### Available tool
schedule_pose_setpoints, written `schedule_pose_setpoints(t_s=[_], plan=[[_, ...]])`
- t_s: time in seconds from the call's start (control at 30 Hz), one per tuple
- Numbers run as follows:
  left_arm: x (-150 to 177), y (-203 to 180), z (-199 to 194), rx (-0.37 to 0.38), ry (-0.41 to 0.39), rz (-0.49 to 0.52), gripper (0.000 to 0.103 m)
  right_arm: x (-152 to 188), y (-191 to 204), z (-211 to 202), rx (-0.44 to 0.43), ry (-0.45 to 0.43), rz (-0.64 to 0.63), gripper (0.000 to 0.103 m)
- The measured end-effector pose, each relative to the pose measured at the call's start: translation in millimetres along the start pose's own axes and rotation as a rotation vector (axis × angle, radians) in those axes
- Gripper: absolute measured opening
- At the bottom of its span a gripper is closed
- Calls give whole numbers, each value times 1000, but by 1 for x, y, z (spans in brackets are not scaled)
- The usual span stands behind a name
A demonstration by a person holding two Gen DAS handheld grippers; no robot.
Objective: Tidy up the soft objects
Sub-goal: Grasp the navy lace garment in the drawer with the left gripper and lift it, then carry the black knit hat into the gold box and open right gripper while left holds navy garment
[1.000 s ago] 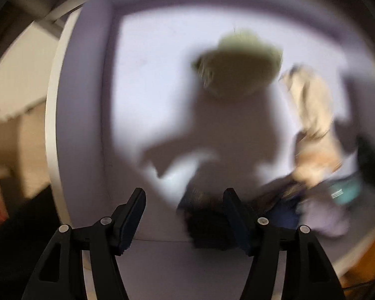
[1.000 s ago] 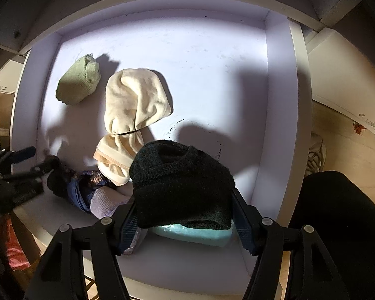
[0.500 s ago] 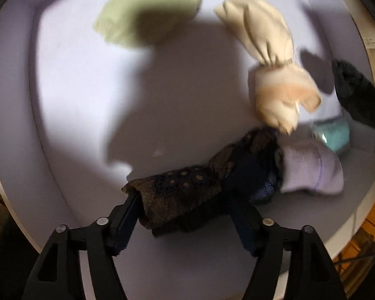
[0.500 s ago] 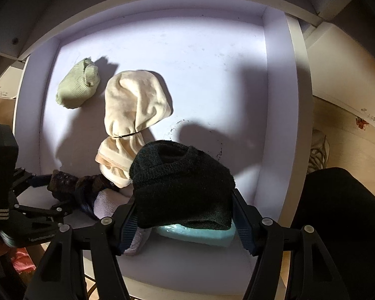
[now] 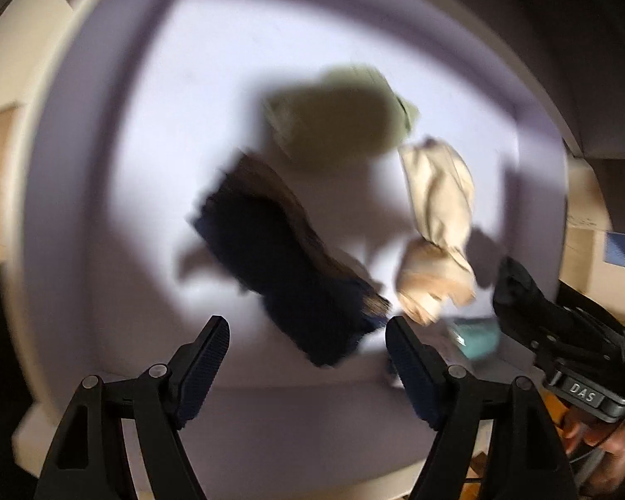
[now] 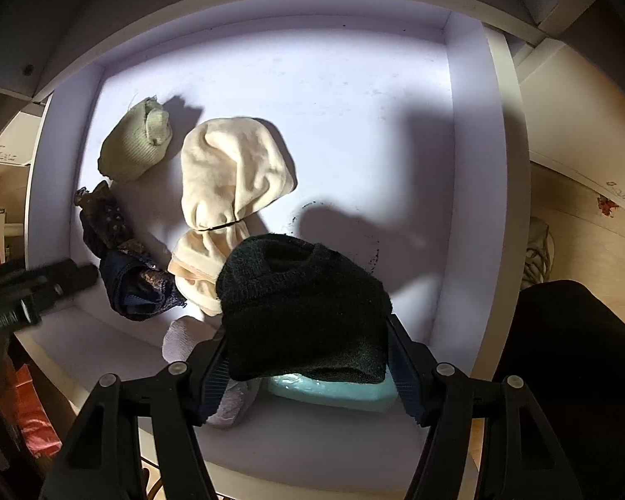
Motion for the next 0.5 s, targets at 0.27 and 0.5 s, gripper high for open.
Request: schedule_pose_setpoints(t_s=[0.27,0.5], plan=[[-12,18,27,-120,16,0,70,3,-6,2,5,0,13,68],[-22,39,10,-314,-22,65,64,4,-16,-9,-34,-9,47,68]])
Point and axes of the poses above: each gripper's, at about its wrist camera, not at the fingertips, and z roughly the way its jaws point, y to its left, x to its underside, the point moved 3 cm from there along z, roughly the way its jaws point, and after that the axes turned 13 degrees about x, right-handed, at the moved point
